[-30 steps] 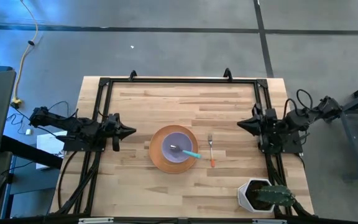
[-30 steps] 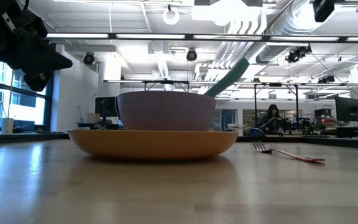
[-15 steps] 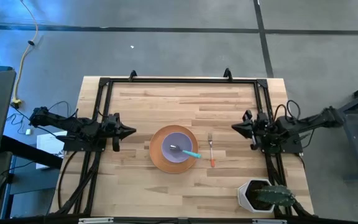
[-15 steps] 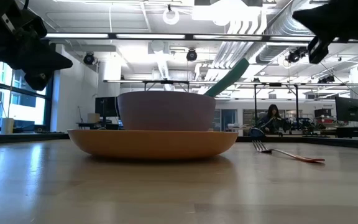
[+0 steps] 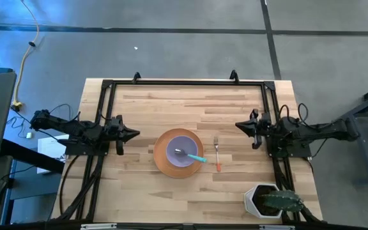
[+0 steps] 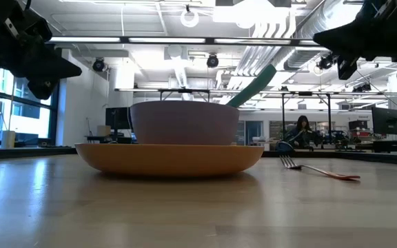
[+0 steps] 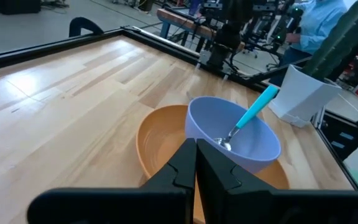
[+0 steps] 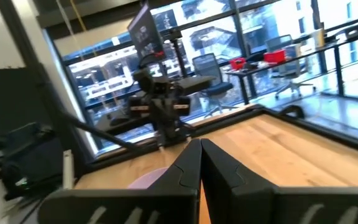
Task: Set table place
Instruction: Return to Home Position
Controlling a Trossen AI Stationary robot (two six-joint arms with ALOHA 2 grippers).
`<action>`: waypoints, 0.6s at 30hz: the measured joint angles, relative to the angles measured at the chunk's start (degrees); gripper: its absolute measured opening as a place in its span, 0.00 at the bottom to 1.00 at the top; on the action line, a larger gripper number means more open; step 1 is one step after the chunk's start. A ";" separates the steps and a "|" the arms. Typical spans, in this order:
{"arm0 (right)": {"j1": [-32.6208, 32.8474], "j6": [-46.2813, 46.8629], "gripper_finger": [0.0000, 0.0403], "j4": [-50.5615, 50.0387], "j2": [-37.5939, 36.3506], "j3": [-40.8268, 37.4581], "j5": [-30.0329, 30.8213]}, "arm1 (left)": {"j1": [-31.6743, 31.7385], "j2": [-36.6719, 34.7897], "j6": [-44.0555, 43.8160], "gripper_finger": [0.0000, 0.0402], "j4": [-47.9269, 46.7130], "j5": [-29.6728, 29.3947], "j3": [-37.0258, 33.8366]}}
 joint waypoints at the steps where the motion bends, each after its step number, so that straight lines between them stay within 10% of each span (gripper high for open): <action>1: -0.76 -0.29 0.00 0.01 0.00 0.00 -0.15 | -0.01 0.00 0.00 0.00 0.00 0.00 0.00; 18: -4.20 3.16 0.00 -7.93 0.00 0.00 0.27 | 0.01 0.00 0.44 0.00 0.00 0.24 0.00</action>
